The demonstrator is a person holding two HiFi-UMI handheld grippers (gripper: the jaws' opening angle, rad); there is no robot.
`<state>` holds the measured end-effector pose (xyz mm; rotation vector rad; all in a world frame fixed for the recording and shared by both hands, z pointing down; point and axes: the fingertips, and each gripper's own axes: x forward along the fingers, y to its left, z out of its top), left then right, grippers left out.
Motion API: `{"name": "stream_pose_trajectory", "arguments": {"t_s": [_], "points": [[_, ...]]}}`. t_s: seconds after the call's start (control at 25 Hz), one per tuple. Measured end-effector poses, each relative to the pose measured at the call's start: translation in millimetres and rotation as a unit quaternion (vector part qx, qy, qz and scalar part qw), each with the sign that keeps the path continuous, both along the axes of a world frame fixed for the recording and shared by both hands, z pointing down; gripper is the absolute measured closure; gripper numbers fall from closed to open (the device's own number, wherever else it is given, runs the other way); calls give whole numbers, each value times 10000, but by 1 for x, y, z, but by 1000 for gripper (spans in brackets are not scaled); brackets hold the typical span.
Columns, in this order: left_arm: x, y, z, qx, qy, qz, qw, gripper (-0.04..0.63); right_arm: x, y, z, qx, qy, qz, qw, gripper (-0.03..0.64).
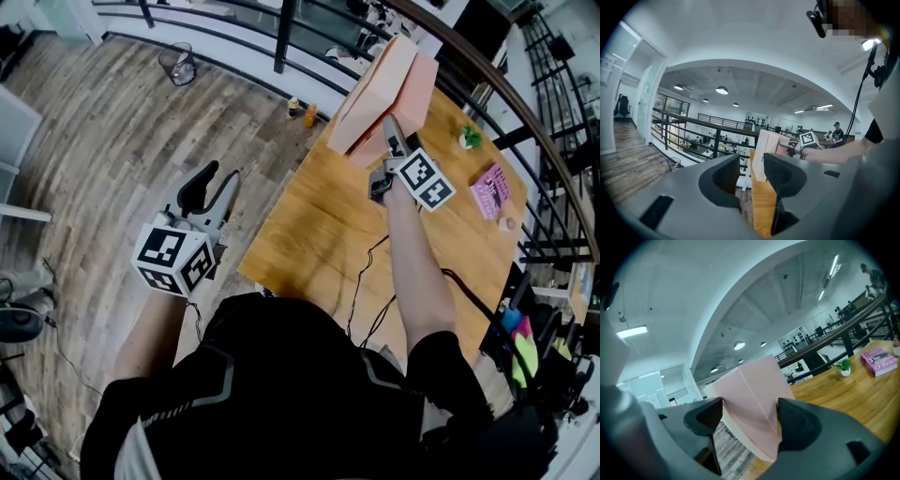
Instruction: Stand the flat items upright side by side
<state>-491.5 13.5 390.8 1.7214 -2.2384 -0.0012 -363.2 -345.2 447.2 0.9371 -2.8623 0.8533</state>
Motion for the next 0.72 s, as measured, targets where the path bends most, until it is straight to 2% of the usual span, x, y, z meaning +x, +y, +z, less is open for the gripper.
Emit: {"name": "stream_pose_trajectory", "arguments": {"t_s": [0.28,0.56,0.72], "points": [[6,-16,-20,154,-287,153,9994,419,-6,-4,1,-151,-103,-83,9998,254],[13,-17,-26,213,-253,241,9992,419,-9,3,0,-322,-71,-290,9990,255],[10,-20,-36,399,-149,214,9989,419,-3,11,-7,-199,66,-560,9982,270]]}}
